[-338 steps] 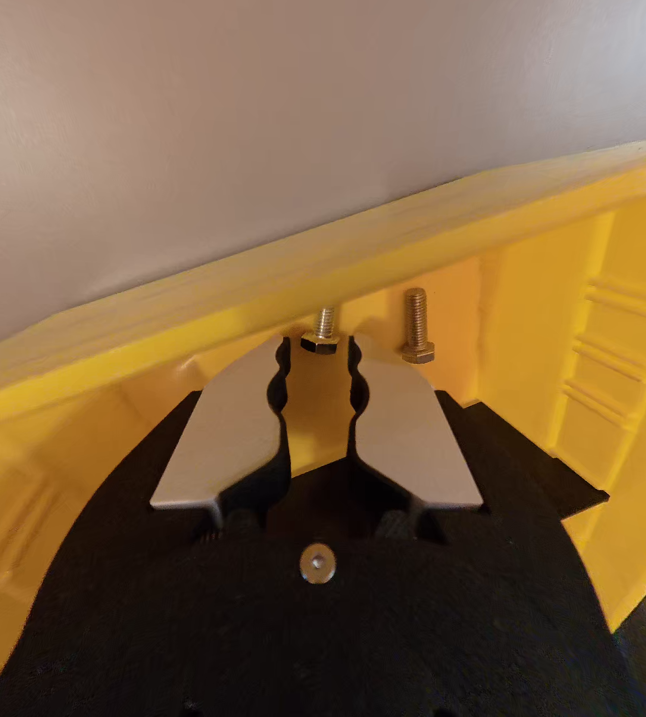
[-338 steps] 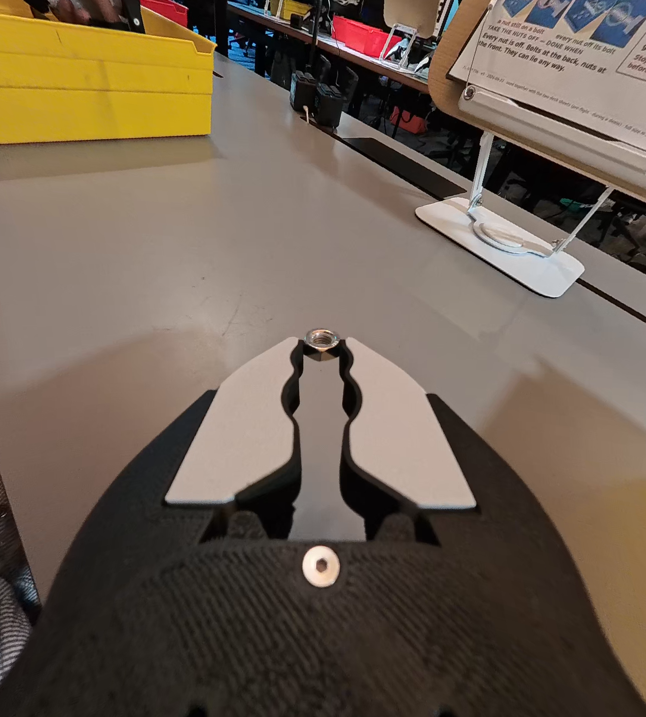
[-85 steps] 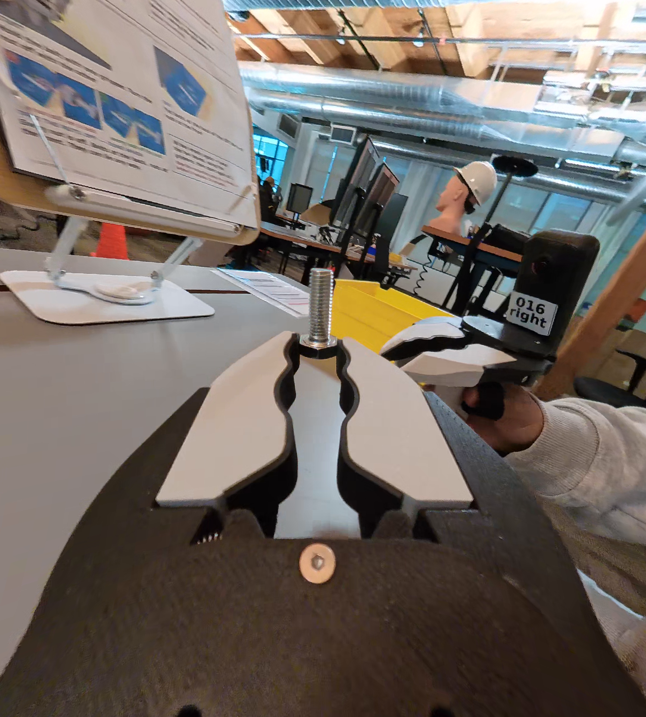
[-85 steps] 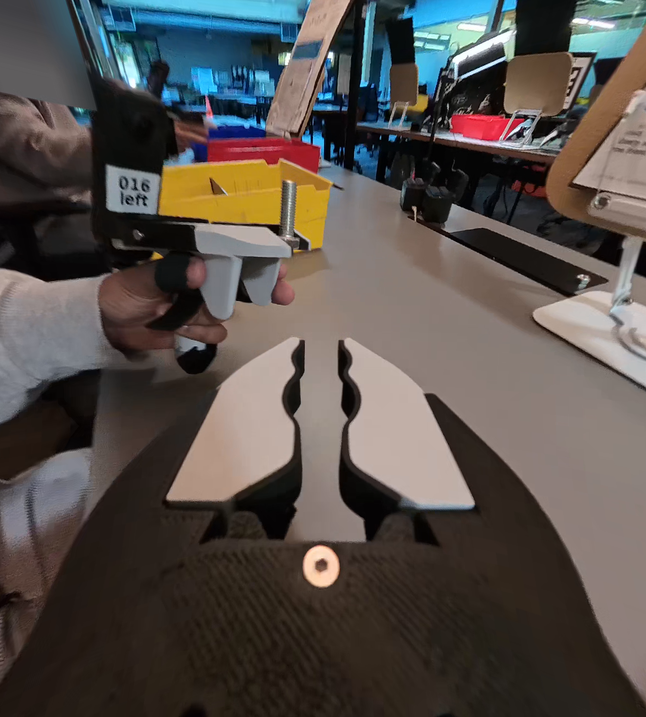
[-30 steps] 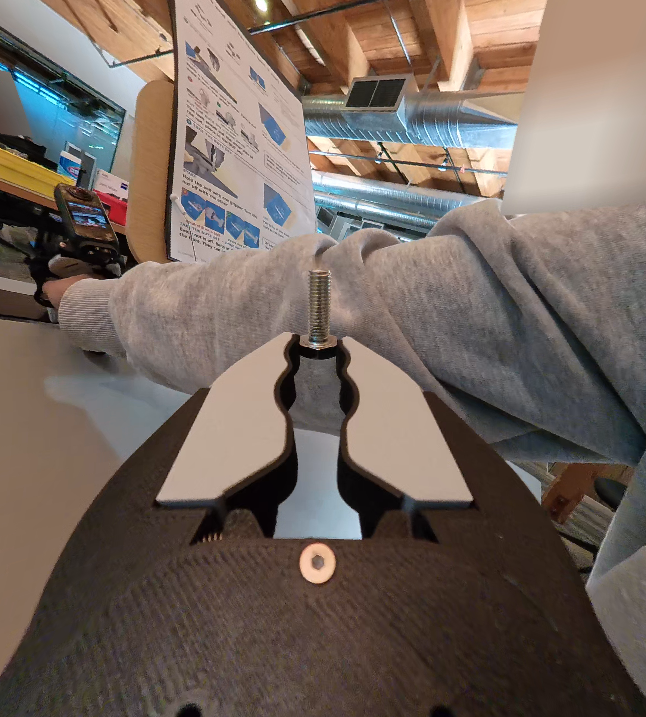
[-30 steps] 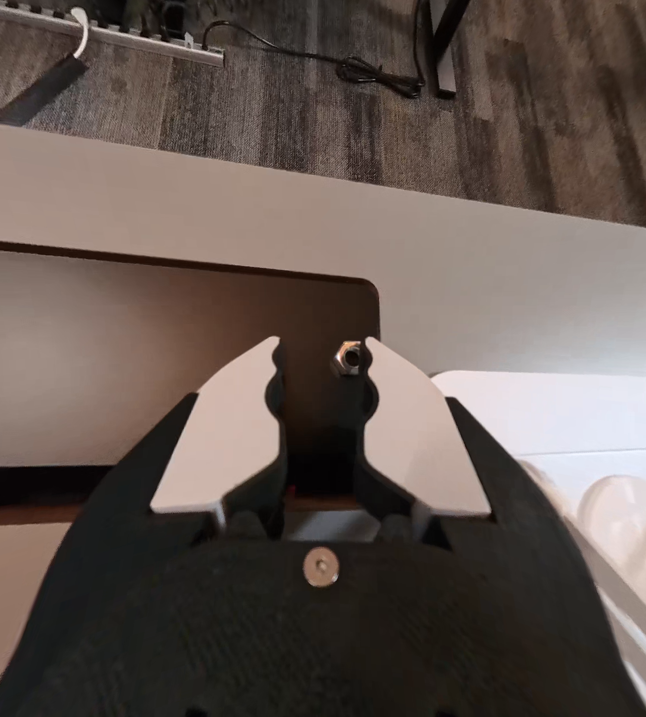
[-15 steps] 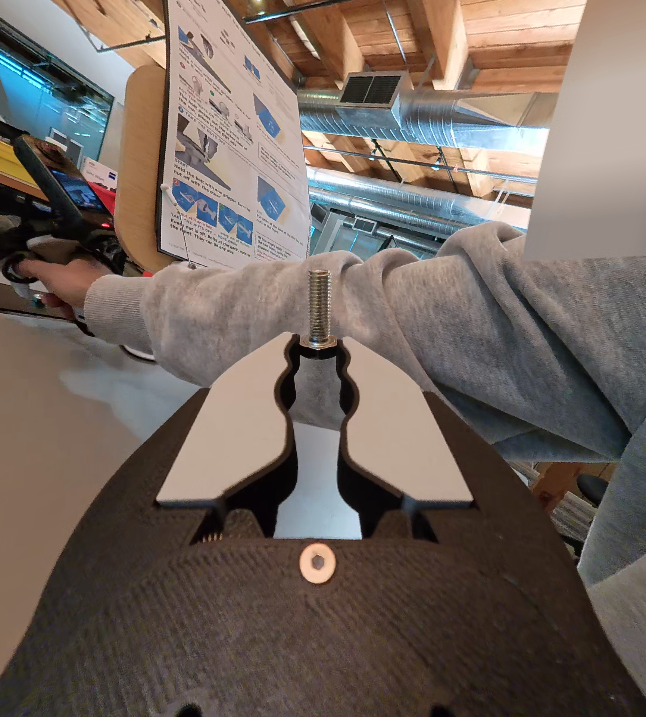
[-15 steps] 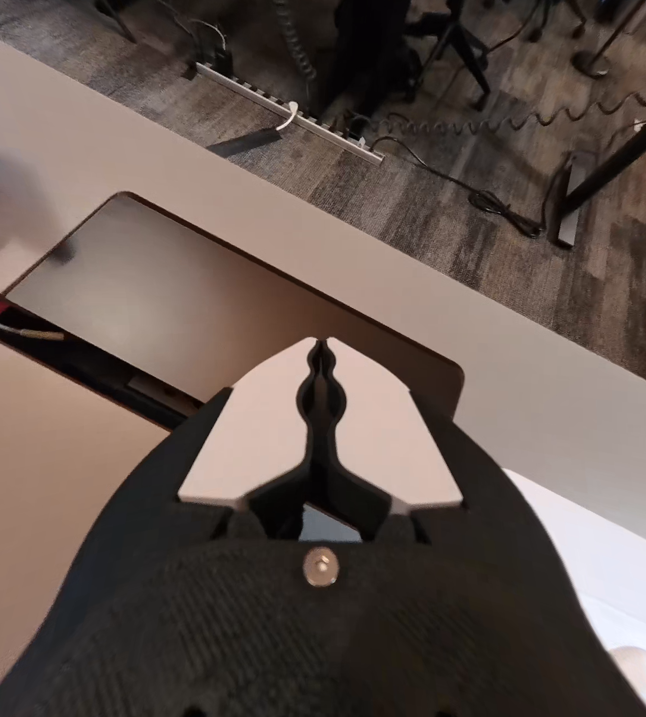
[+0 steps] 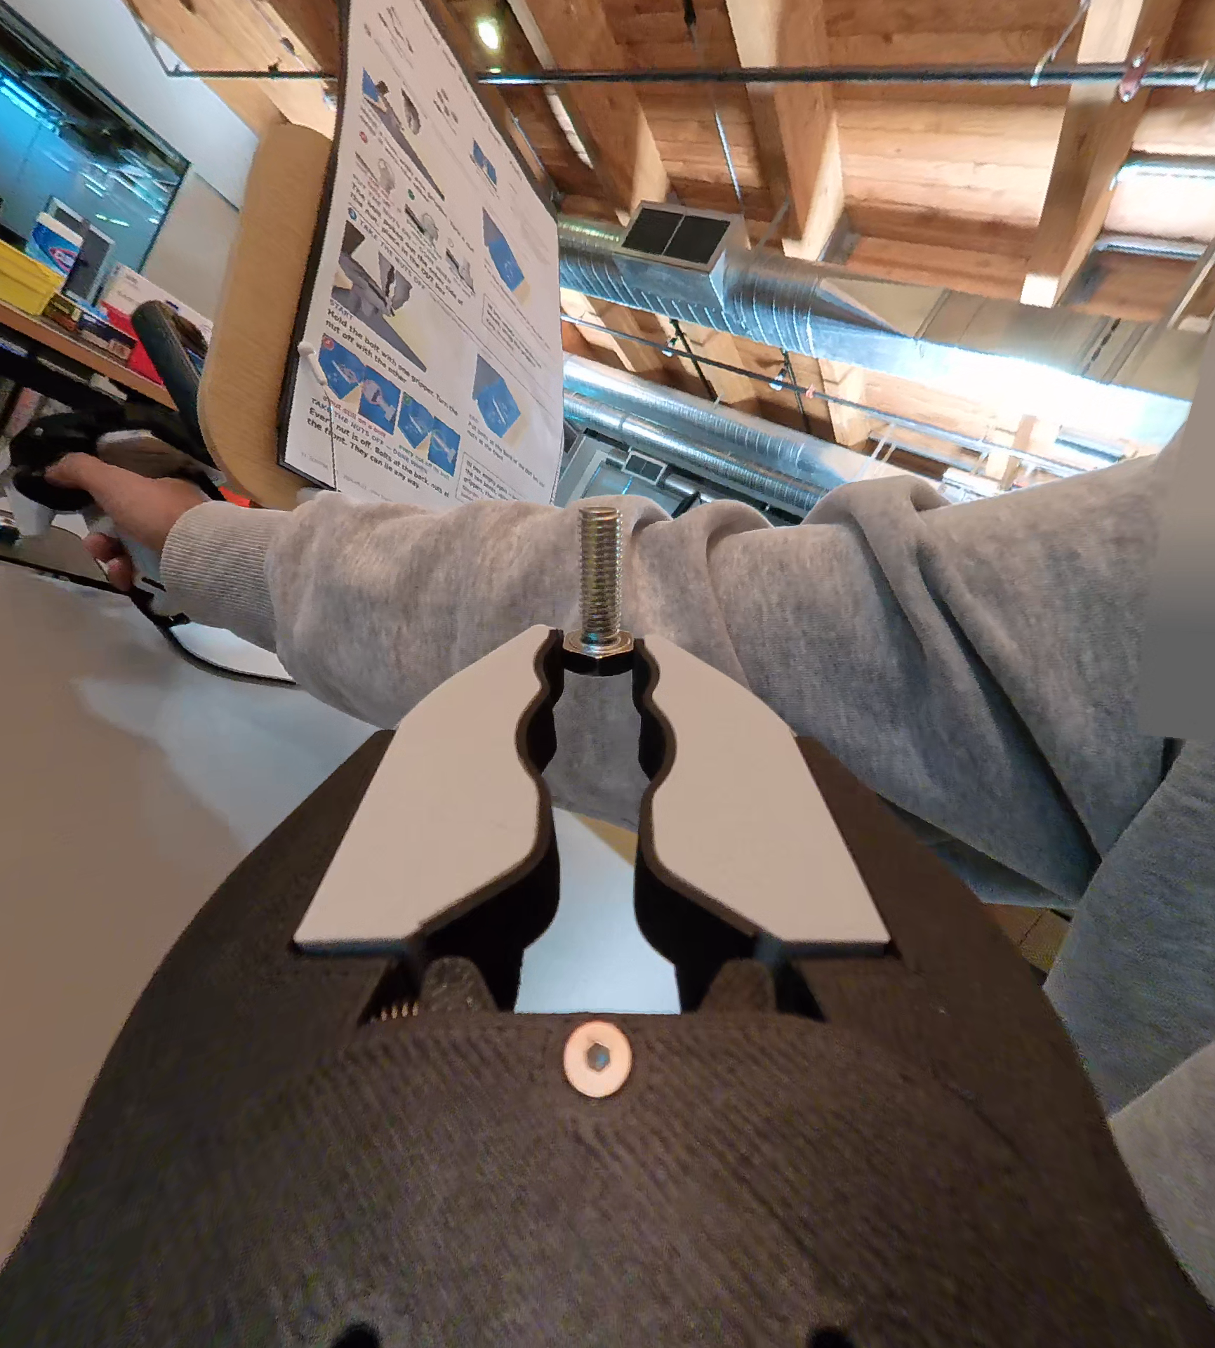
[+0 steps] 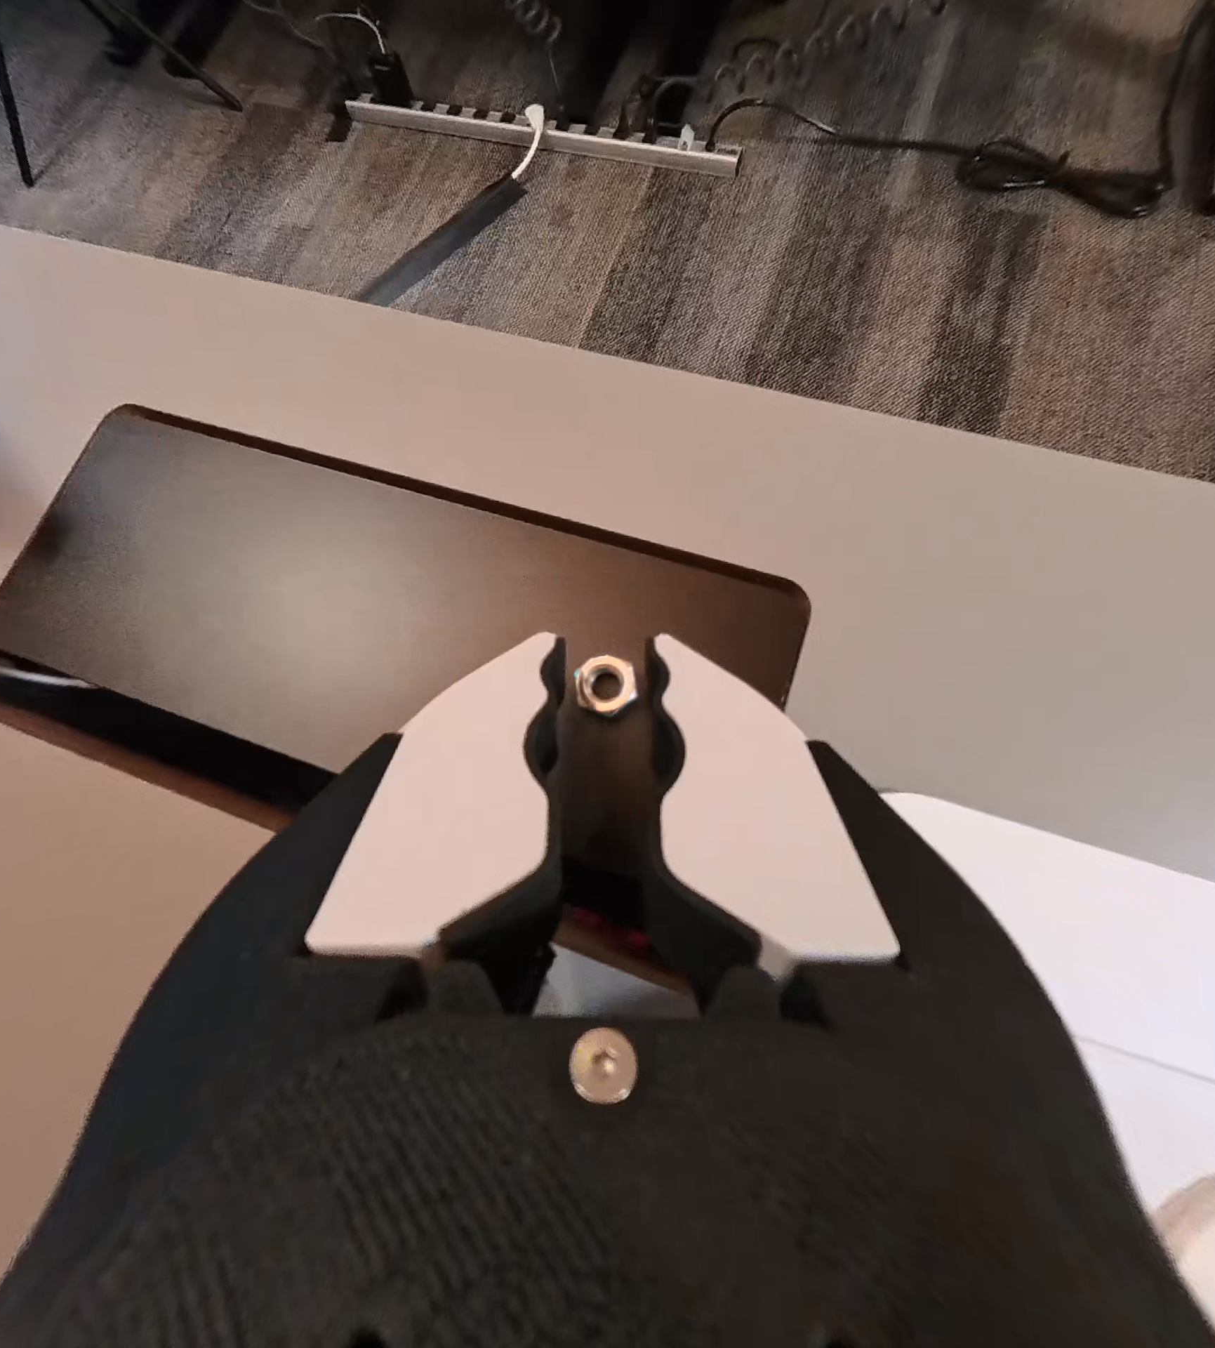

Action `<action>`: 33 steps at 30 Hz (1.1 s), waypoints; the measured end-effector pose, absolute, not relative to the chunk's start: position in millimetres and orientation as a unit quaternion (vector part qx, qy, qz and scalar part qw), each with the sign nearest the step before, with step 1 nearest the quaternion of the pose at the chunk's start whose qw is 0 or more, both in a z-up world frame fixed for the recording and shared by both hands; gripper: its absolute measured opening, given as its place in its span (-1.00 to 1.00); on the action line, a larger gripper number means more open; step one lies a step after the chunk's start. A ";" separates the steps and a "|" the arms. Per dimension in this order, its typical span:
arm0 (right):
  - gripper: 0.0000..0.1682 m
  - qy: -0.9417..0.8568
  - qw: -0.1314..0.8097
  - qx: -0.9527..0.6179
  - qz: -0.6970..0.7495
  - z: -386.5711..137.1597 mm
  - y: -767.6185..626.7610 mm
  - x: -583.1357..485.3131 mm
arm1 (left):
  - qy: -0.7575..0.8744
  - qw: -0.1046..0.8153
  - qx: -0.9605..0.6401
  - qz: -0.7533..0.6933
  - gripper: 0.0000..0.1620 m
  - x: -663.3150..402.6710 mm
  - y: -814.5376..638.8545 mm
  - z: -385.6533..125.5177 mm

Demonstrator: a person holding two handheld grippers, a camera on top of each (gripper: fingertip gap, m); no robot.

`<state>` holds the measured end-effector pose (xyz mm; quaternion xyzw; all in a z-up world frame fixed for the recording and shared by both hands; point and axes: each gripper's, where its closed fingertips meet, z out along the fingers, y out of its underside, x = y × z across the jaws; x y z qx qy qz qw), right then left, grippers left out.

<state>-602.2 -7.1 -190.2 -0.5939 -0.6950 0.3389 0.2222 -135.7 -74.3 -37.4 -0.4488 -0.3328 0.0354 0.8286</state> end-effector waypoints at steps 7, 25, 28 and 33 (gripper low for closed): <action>-0.78 -0.745 0.227 -0.555 0.292 -208.0 -10.6 -599.0 | -0.335 0.829 -0.447 0.029 -0.78 -137.0 -73.9 -39.1; -0.79 -0.825 0.171 -0.323 0.430 -151.3 -185.9 -494.9 | -0.357 0.816 -0.452 0.042 -0.78 -146.3 -74.7 -50.3; -0.79 -0.830 0.150 -0.281 0.457 -124.4 -206.5 -449.0 | -0.353 0.808 -0.469 0.058 -0.78 -146.5 -71.0 -52.5; -0.79 -0.833 0.114 -0.206 0.500 -72.3 -216.1 -351.4 | -0.339 0.809 -0.472 0.089 -0.78 -144.1 -70.3 -47.2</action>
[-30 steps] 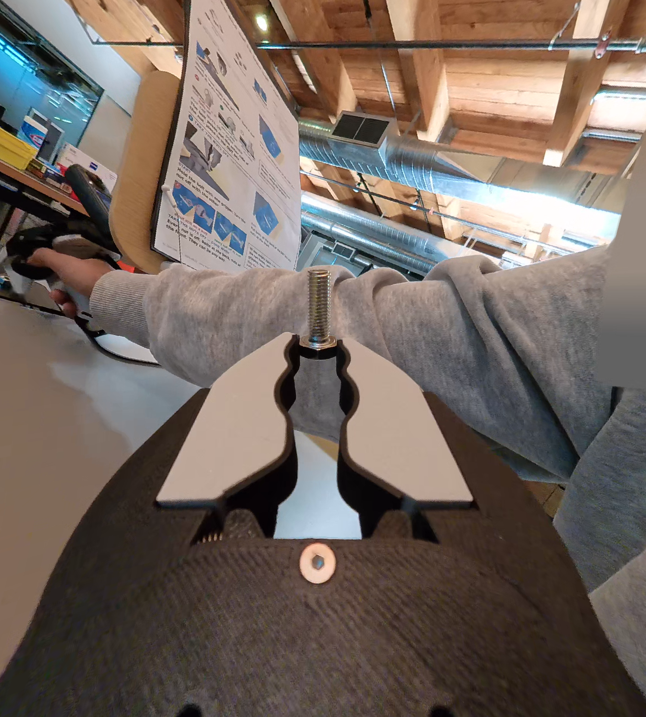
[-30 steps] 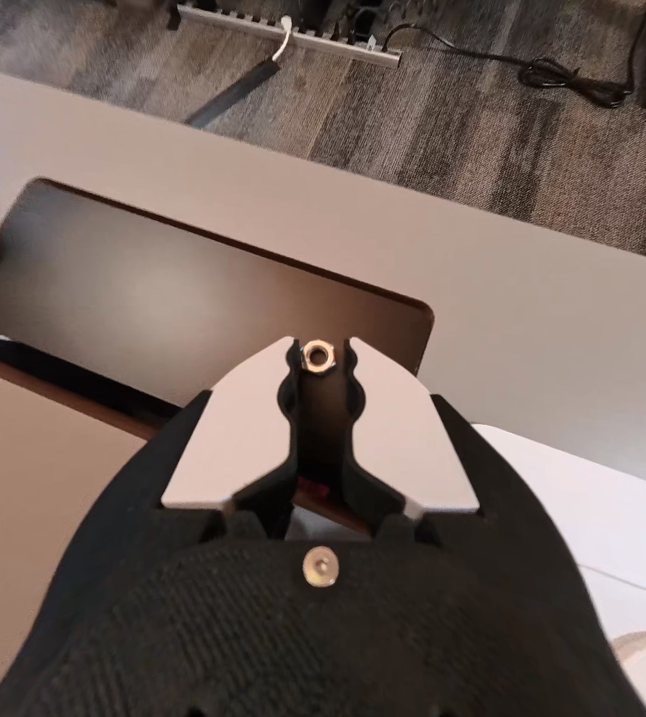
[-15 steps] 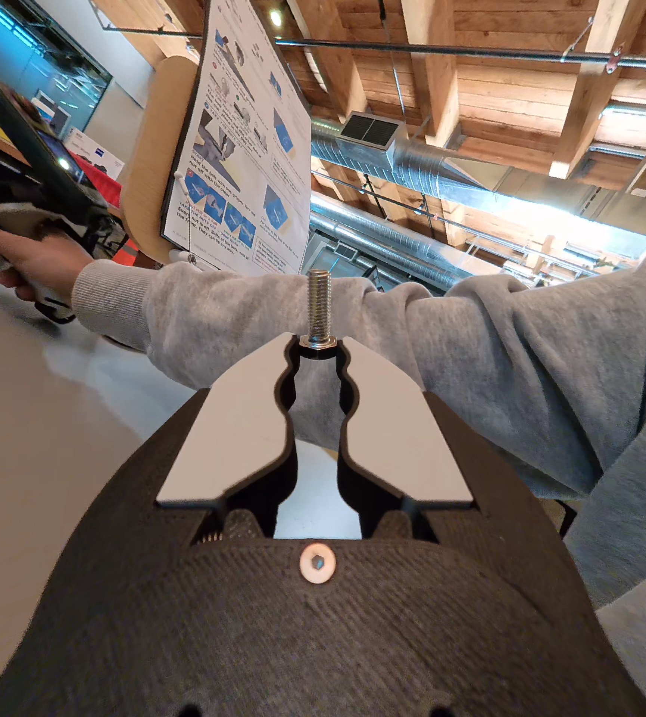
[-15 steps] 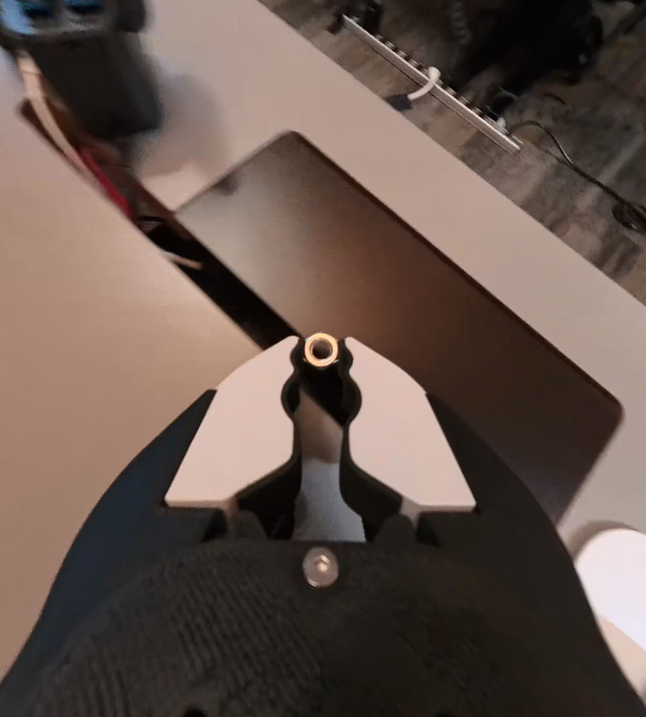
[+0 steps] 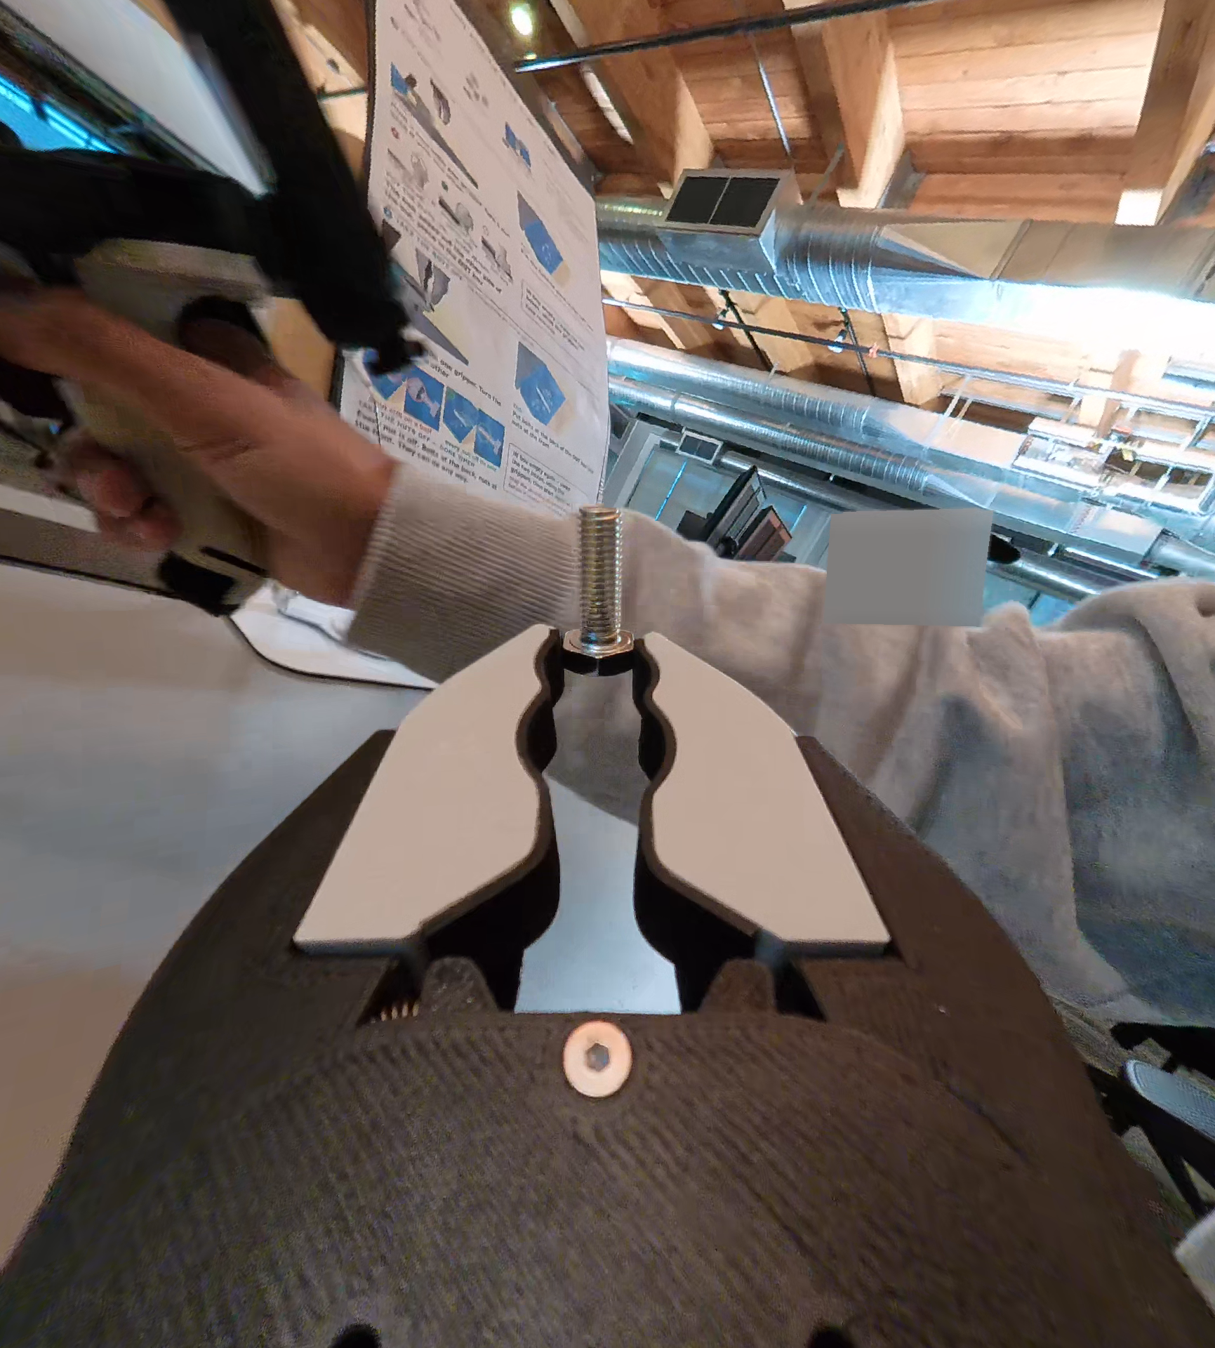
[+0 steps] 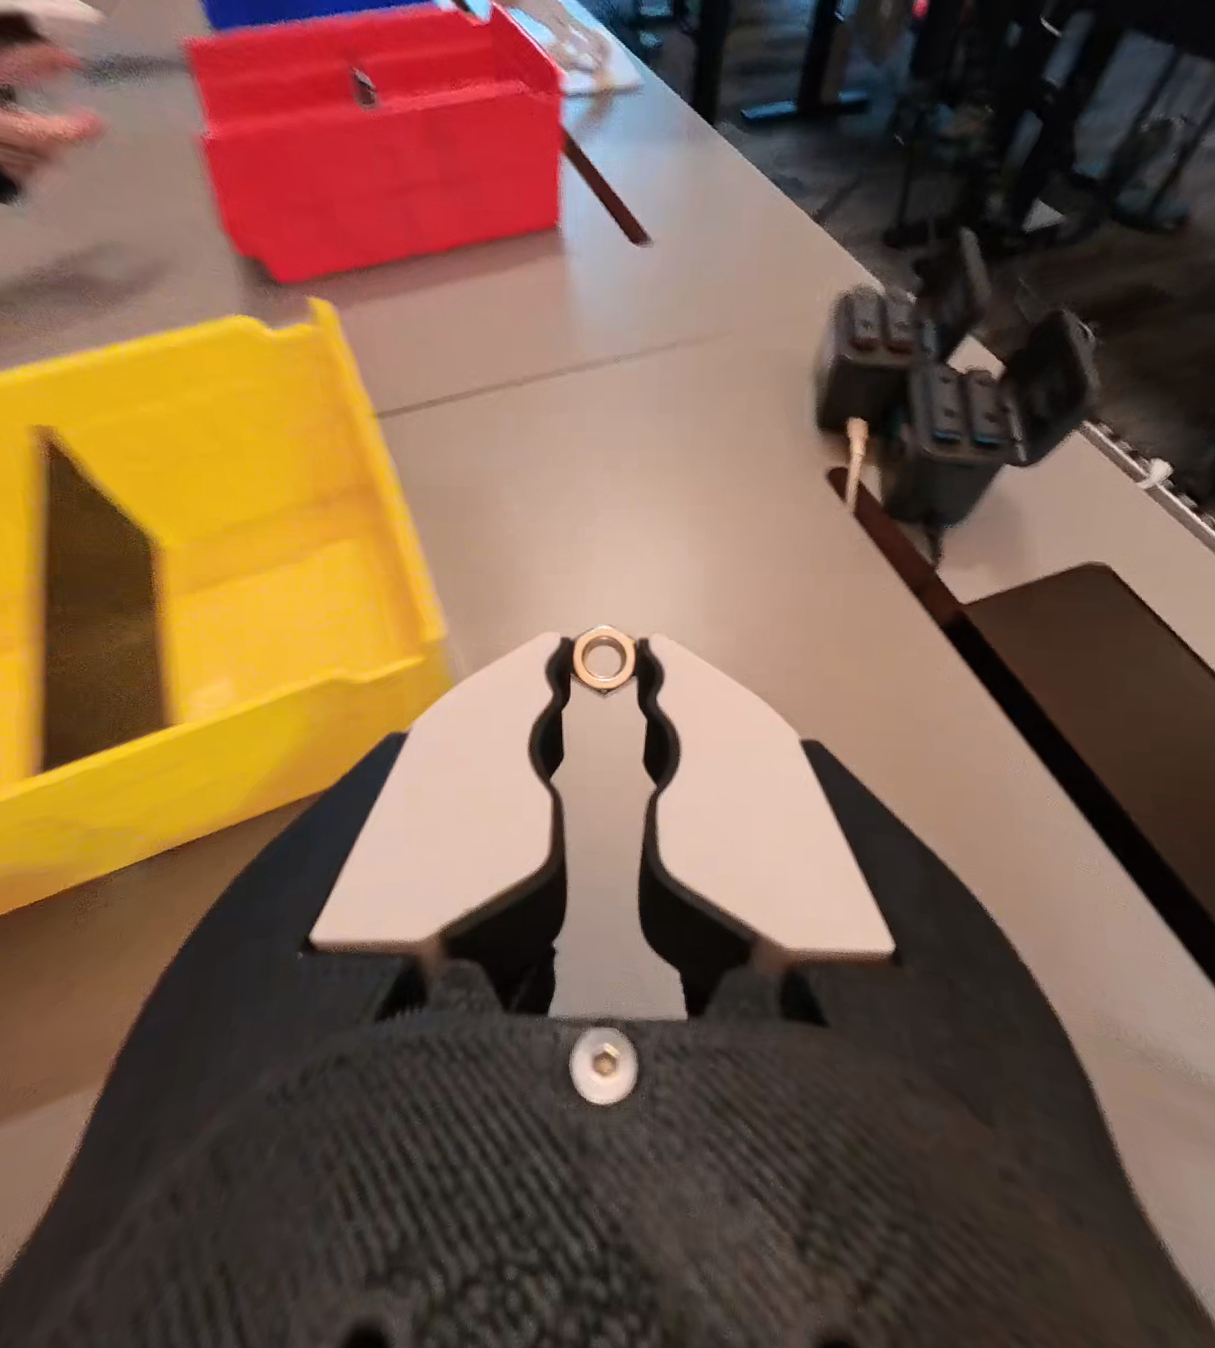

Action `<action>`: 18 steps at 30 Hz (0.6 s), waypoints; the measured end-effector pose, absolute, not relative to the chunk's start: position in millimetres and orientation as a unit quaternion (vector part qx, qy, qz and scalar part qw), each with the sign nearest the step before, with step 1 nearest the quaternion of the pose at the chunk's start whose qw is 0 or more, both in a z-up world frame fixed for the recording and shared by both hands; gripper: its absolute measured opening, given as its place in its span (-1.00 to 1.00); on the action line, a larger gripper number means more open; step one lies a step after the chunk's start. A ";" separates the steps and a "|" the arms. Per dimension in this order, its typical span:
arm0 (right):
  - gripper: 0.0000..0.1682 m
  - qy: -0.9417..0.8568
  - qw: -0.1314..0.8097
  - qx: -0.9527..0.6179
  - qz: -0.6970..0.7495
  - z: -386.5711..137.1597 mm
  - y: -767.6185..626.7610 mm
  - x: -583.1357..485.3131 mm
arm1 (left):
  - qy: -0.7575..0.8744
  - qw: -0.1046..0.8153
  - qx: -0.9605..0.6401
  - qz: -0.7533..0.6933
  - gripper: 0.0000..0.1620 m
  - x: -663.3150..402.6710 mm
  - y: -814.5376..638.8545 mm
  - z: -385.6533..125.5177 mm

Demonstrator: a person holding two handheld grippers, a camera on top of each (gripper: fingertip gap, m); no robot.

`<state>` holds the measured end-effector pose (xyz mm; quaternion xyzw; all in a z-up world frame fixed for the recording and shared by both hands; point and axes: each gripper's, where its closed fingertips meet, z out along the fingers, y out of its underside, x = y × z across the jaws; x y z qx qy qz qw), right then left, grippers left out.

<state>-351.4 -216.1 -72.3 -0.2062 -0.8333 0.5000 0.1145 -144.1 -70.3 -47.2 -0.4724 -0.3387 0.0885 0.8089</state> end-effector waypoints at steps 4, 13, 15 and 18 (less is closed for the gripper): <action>-0.79 -0.813 0.087 -0.184 0.545 -21.8 -188.4 -283.9 | -0.326 0.810 -0.474 0.110 -0.79 -140.3 -66.7 -42.8; -0.79 -0.792 0.095 -0.169 0.579 43.4 -94.0 -193.2 | -0.321 0.806 -0.490 0.092 -0.78 -140.2 -45.0 -48.4; -0.79 -0.796 0.099 -0.167 0.574 46.4 -79.8 -181.5 | -0.318 0.804 -0.494 0.090 -0.78 -140.3 -41.3 -49.3; -0.79 -0.802 0.109 -0.163 0.564 49.6 -65.6 -168.6 | -0.313 0.802 -0.501 0.092 -0.78 -139.9 -37.3 -48.9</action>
